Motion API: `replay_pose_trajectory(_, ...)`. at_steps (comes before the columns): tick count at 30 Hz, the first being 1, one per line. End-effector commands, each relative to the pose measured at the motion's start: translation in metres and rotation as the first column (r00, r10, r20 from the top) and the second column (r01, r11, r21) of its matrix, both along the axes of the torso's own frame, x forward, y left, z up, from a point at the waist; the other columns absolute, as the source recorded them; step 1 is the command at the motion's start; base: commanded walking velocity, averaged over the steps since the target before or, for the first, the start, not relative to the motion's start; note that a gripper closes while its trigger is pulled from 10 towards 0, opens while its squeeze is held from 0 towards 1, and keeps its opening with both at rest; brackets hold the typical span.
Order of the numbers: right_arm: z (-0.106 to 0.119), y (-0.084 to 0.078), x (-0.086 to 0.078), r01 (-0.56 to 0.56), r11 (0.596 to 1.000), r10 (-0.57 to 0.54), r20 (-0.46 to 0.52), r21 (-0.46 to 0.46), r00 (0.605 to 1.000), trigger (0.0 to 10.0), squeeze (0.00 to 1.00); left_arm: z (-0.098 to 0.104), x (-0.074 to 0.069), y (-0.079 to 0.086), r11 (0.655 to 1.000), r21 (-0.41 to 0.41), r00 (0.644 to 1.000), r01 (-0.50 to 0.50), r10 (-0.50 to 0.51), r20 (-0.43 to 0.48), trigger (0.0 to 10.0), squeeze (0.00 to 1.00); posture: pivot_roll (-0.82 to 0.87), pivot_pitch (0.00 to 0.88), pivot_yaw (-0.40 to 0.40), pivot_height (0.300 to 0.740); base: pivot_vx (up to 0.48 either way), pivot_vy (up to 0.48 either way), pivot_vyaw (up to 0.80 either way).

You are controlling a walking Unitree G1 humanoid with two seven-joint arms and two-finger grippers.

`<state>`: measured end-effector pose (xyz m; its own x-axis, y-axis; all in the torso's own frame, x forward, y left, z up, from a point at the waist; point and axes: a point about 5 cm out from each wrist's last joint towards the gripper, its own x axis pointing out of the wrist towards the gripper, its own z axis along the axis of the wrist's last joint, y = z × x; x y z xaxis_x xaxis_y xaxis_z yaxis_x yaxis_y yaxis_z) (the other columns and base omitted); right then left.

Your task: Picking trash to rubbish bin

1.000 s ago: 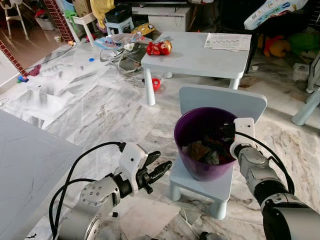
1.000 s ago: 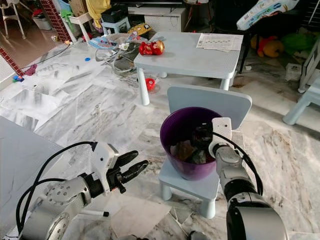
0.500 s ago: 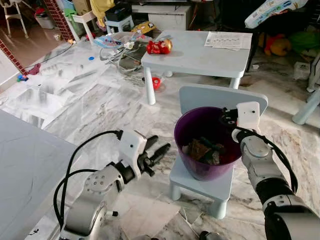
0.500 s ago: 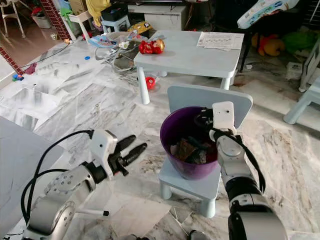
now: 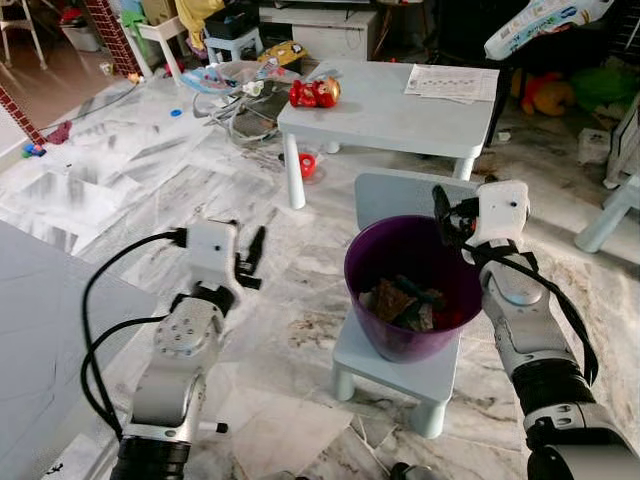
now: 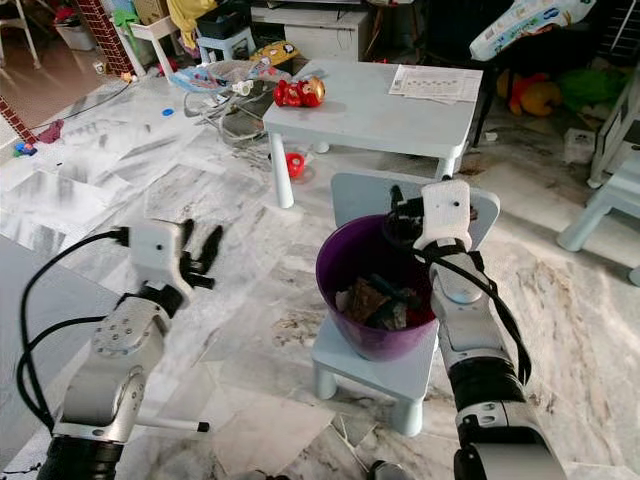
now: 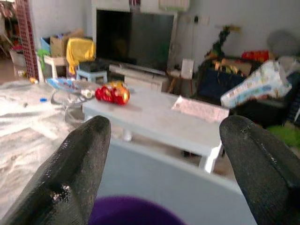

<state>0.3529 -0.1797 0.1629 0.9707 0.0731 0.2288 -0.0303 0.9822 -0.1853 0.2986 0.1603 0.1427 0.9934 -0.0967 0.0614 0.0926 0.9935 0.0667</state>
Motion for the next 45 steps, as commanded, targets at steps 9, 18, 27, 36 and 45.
replay_pose_trajectory(9,0.032,0.023,-0.02,-0.058,0.998,0.061,0.172,-0.024,0.983,10.0,1.0,0.014,0.002,0.03,0.966,0.085,0.962,-0.245,0.231,0.143,10.0,0.0,-0.03,0.052,0.058,0.74,0.0,0.0,0.0)
replay_pose_trajectory(18,0.034,0.03,-0.026,-0.08,0.995,0.088,0.146,-0.059,0.985,10.0,0.61,0.015,0.006,0.027,0.964,0.059,0.957,-0.258,0.247,0.152,10.0,0.0,-0.04,0.054,0.06,0.74,0.0,0.0,0.06)
replay_pose_trajectory(27,0.039,0.038,-0.022,-0.134,0.987,0.144,0.128,-0.084,0.981,10.0,0.0,0.015,0.005,0.031,0.958,0.03,0.949,-0.285,0.278,0.146,10.0,0.0,-0.03,0.059,0.048,0.74,0.0,0.0,0.8)
replay_pose_trajectory(36,0.042,0.041,-0.02,-0.157,0.985,0.165,0.124,-0.077,0.978,10.0,0.0,0.014,0.006,0.029,0.958,0.017,0.95,-0.288,0.283,0.133,10.0,0.0,-0.04,0.06,0.046,0.74,0.0,0.0,0.8)
replay_pose_trajectory(45,0.044,0.039,-0.018,-0.156,0.985,0.164,0.125,-0.069,0.979,10.0,0.0,0.013,0.007,0.029,0.957,0.021,0.951,-0.288,0.283,0.128,10.0,0.0,-0.04,0.057,0.048,0.74,0.0,0.0,0.8)
